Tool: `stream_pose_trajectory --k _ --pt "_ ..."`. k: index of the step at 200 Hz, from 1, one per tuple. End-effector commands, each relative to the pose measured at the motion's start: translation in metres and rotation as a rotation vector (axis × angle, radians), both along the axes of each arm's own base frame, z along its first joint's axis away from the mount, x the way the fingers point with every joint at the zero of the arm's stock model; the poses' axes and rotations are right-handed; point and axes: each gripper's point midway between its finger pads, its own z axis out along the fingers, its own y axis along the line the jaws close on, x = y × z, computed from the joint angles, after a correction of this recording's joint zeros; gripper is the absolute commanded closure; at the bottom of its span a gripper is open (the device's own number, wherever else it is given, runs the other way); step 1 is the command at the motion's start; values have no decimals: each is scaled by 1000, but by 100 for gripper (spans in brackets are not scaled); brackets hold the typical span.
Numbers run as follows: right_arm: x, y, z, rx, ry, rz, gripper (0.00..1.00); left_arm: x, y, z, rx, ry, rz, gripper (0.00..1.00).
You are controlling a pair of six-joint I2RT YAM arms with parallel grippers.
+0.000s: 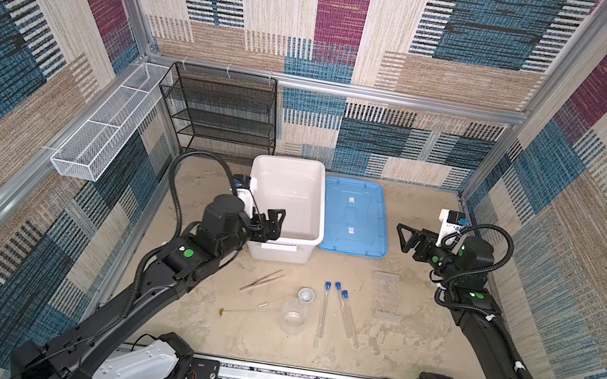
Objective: Organize the chemistry lab equipment
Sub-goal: 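Reach the left gripper over the blue-capped test tubes while the right gripper moves toward them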
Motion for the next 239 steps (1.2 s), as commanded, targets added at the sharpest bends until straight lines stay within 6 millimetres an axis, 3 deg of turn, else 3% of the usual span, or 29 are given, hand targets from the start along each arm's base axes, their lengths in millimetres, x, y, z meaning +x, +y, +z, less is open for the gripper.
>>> stream_pose_trajectory --k 1,43,62,85,120,153,185,239 --pt "-11 12 -10 25 92 79 0 -14 -17 -11 163 59 -15 16" --pt "-17 22 -1 45 130 144 1 -47 -98 -22 274 175 -240 20" --pt "-20 28 -2 60 143 172 3 -63 -124 -34 315 250 -324 25" --pt "-21 34 -11 62 167 185 7 -75 -147 -62 369 337 -380 34" --pt "-25 36 -25 67 198 179 8 -81 -164 -103 400 448 -384 47" --pt "-37 39 -38 79 231 184 9 -83 -182 -139 437 534 -405 48" --pt "-49 44 -51 100 272 191 10 -80 -189 -161 462 575 -385 49" --pt "-56 49 -67 108 299 200 11 -72 -178 -208 564 610 -297 56"
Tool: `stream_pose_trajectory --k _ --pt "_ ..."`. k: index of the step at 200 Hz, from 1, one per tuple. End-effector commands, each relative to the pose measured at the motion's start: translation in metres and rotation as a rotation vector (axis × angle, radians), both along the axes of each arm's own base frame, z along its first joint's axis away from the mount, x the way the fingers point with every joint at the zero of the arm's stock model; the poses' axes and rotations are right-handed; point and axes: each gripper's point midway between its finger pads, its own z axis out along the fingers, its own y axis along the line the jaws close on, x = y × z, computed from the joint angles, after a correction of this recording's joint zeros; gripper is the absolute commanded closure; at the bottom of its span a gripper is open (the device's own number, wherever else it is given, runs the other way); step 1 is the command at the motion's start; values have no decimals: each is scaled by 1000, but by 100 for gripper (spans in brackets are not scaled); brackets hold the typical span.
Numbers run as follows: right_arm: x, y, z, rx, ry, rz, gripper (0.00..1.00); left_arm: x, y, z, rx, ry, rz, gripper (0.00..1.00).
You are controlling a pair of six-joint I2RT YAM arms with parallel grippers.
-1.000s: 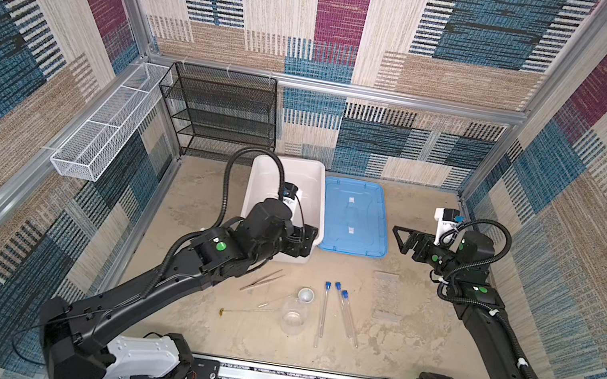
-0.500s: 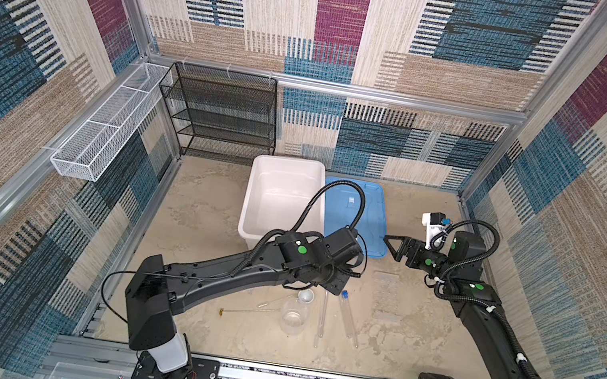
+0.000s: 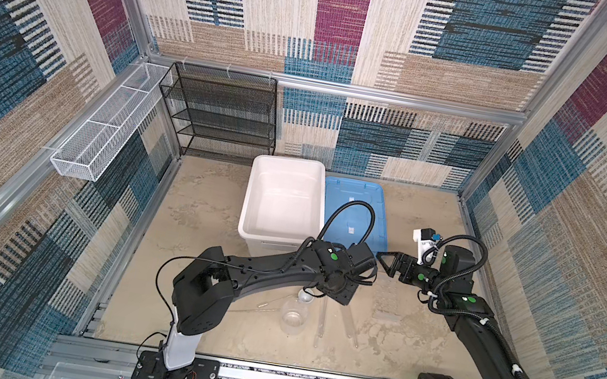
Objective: Organize the chemistry lab equipment
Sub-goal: 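Reach the left gripper over the blue-capped test tubes while the right gripper moves toward them, then lower the left gripper and grasp one blue-capped test tube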
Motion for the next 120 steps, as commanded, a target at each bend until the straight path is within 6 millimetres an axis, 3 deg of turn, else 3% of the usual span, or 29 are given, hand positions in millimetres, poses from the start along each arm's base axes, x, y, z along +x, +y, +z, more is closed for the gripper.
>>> stream_pose_trajectory --k 1,64,120 --pt "1 2 3 20 -11 1 11 5 11 -15 59 -15 51 56" --pt "1 1 -4 3 -5 1 11 4 10 -47 64 32 87 60" --pt "-3 1 -7 4 -1 2 11 9 14 -63 73 47 115 62"
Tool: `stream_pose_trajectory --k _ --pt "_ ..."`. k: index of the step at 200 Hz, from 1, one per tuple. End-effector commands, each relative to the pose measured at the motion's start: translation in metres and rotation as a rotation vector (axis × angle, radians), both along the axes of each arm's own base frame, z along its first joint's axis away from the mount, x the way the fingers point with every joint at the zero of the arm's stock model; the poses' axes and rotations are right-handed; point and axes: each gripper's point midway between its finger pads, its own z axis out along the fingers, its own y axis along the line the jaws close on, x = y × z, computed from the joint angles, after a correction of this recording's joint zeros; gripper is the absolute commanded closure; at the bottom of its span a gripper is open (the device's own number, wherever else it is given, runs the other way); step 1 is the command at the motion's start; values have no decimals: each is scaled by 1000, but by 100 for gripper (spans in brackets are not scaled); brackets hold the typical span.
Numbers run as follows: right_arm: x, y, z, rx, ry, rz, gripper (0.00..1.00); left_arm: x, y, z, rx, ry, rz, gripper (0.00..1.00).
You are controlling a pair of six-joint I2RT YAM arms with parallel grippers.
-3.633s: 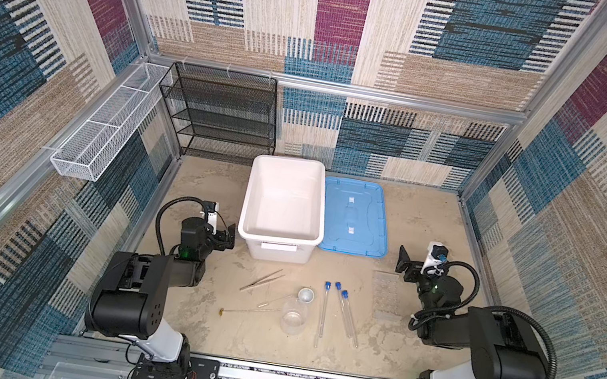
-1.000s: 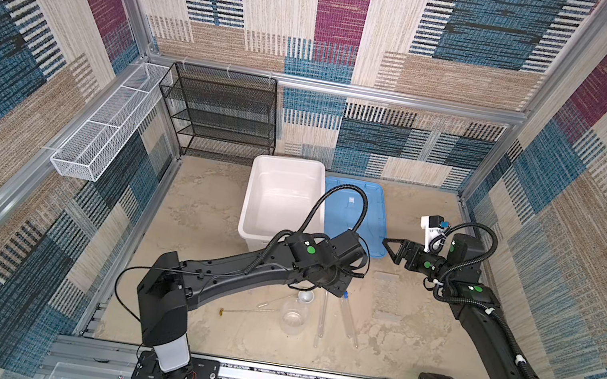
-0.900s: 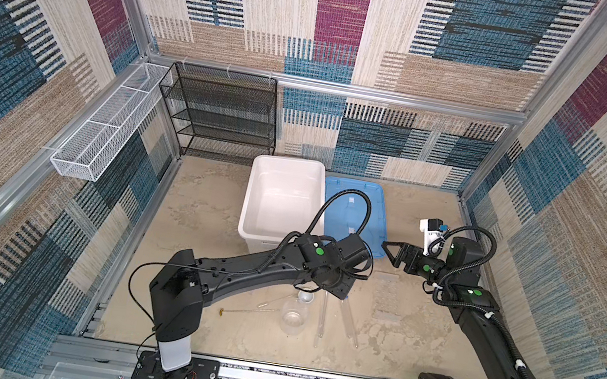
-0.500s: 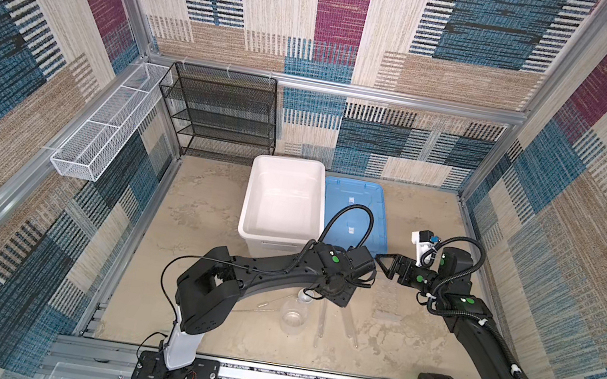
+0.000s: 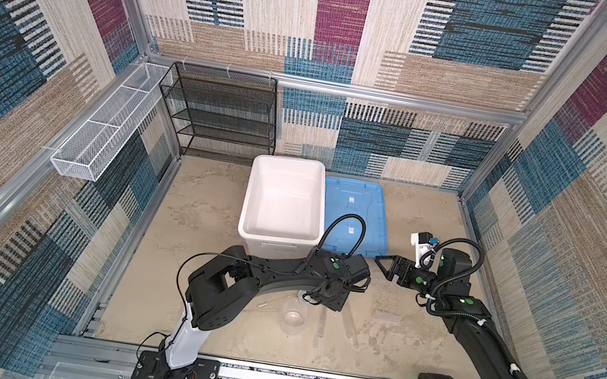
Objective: Organize the chemistry lab equipment
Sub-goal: 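Lower the left gripper and grasp one blue-capped test tube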
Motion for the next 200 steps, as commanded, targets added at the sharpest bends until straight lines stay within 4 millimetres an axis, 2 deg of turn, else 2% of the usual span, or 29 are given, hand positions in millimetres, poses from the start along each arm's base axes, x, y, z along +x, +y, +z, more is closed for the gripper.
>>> stream_pose_trajectory --k 1,85,124,137,200 --pt "1 1 3 6 -22 1 11 5 -2 -3 -14 -4 33 62" --pt "-2 -2 1 5 -31 -26 14 6 -3 -14 12 10 29 74" --pt "-3 -2 -3 8 -27 -27 14 7 -2 -20 34 18 35 74" --pt "-3 -3 -3 4 -25 -29 14 6 -1 -21 41 20 45 77" --pt "0 -6 2 -3 -50 -50 14 7 1 -25 56 24 59 79"
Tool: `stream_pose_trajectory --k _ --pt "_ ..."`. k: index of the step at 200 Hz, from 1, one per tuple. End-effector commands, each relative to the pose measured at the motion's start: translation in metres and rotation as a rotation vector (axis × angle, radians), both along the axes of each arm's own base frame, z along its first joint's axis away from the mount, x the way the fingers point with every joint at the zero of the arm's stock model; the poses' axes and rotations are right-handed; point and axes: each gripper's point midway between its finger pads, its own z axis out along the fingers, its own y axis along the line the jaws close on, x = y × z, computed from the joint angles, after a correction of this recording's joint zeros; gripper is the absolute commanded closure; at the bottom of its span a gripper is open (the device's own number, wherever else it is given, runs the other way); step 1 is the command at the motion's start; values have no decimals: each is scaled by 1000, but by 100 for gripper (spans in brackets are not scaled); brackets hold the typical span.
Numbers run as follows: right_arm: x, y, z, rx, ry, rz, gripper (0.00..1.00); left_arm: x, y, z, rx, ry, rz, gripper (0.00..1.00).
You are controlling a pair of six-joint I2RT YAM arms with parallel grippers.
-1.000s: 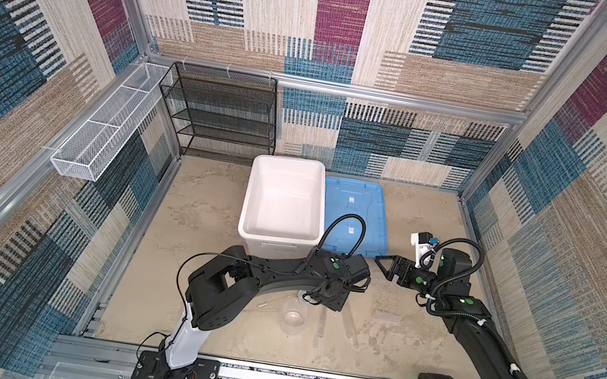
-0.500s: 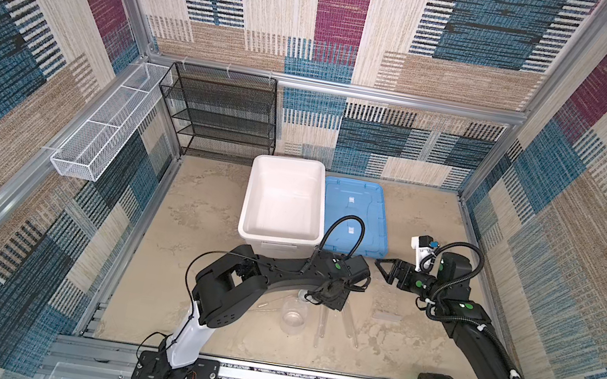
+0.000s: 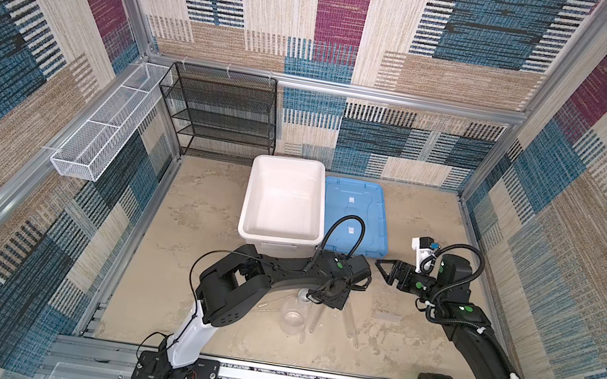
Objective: Organize the chemistry lab equipment
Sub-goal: 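Lower the left gripper and grasp one blue-capped test tube, then lift the tube toward the right gripper while the right gripper grasps its capped end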
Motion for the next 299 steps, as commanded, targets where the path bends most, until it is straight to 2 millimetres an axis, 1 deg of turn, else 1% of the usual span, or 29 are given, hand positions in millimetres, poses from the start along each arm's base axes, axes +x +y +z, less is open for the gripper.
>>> stream_pose_trajectory --k 1,28,48,80,97,117,139,162,175,189,212,234,248,273,299 --pt "7 -3 6 -6 -34 -26 14 0 6 -5 28 6 33 79" --pt "7 -4 7 -11 -38 -31 15 2 5 -4 18 -4 36 83" --pt "6 -2 9 4 -45 -21 14 5 2 1 -13 -18 39 84" --pt "7 5 13 42 -36 9 14 17 -4 19 -98 -83 37 85" --pt "10 5 16 45 -37 10 14 22 -9 29 -143 -124 26 87" --pt "12 5 21 43 -42 11 13 28 -17 44 -212 -169 5 88" --pt "11 12 28 61 -38 60 12 32 -26 71 -315 -252 -39 87" --pt "9 20 35 86 -32 115 13 36 -37 104 -434 -360 -116 87" --pt "9 24 36 100 -14 142 14 36 -40 117 -485 -416 -156 87" --pt "8 33 34 86 14 183 17 35 -43 127 -525 -461 -203 87" --pt "8 49 32 79 28 236 21 32 -44 134 -547 -511 -271 87" --pt "8 66 31 73 34 279 26 31 -42 142 -567 -552 -295 86" --pt "9 75 26 57 49 291 29 29 -43 145 -579 -561 -305 86" --pt "10 84 21 55 70 305 39 28 -43 147 -595 -566 -303 87" --pt "10 88 21 59 66 317 50 31 -41 146 -572 -575 -304 87"
